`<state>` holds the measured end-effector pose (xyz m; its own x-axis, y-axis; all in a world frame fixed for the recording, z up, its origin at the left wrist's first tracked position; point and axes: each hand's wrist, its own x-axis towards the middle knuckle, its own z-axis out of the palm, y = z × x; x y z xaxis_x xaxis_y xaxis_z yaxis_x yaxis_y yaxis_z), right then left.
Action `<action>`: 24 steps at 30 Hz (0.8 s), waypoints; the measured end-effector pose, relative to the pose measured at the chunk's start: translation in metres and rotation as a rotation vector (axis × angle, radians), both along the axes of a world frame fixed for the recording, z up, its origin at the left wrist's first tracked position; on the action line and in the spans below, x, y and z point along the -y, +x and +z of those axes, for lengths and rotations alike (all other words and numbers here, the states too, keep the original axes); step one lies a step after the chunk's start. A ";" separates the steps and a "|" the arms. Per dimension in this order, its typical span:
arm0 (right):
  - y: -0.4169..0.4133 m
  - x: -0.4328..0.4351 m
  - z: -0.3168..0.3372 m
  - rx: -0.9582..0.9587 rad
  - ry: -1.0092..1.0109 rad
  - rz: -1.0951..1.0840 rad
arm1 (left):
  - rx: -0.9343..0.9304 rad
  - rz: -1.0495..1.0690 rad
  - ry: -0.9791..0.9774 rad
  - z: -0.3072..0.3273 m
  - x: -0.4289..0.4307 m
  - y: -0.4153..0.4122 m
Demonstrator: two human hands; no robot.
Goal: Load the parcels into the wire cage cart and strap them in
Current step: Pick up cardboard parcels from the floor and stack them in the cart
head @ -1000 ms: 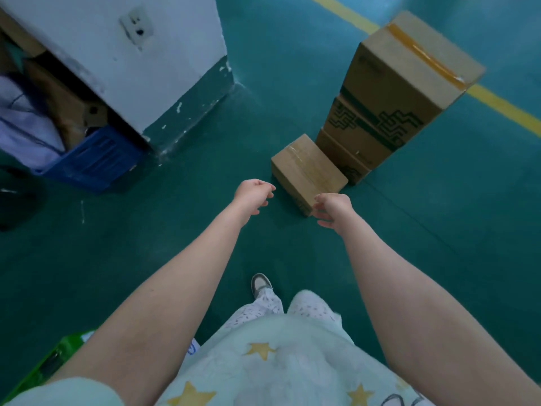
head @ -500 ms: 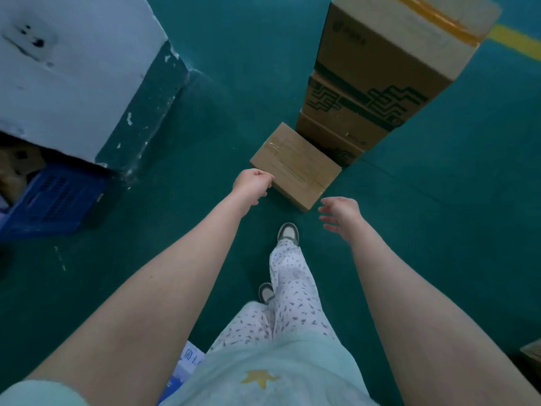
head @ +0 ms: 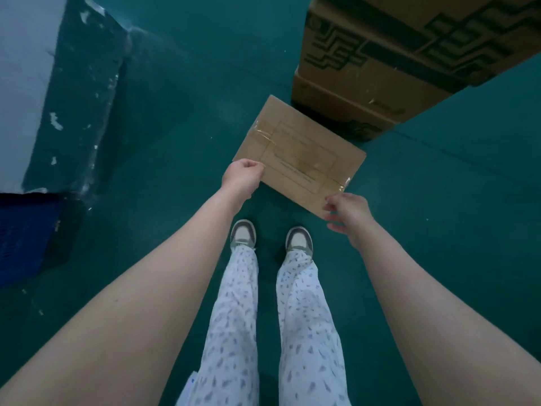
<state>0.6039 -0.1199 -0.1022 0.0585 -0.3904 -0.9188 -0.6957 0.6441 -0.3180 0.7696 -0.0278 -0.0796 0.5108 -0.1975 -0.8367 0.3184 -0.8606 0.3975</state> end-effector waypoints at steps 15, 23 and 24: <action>-0.017 -0.012 -0.210 -0.232 -0.080 -0.226 | 0.166 -0.238 0.173 -0.213 0.001 0.070; -0.016 -0.025 -0.199 -0.026 -0.067 -0.580 | 0.023 -0.004 -0.028 -0.200 0.007 0.060; -0.020 -0.025 -0.196 -0.031 -0.076 -0.605 | 0.042 0.003 -0.058 -0.193 0.011 0.055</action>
<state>0.5840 -0.0952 -0.2981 -0.2203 -0.4106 -0.8848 -0.2235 0.9042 -0.3640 0.8245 -0.0390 -0.2722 0.5457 -0.2437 -0.8018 0.3027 -0.8349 0.4597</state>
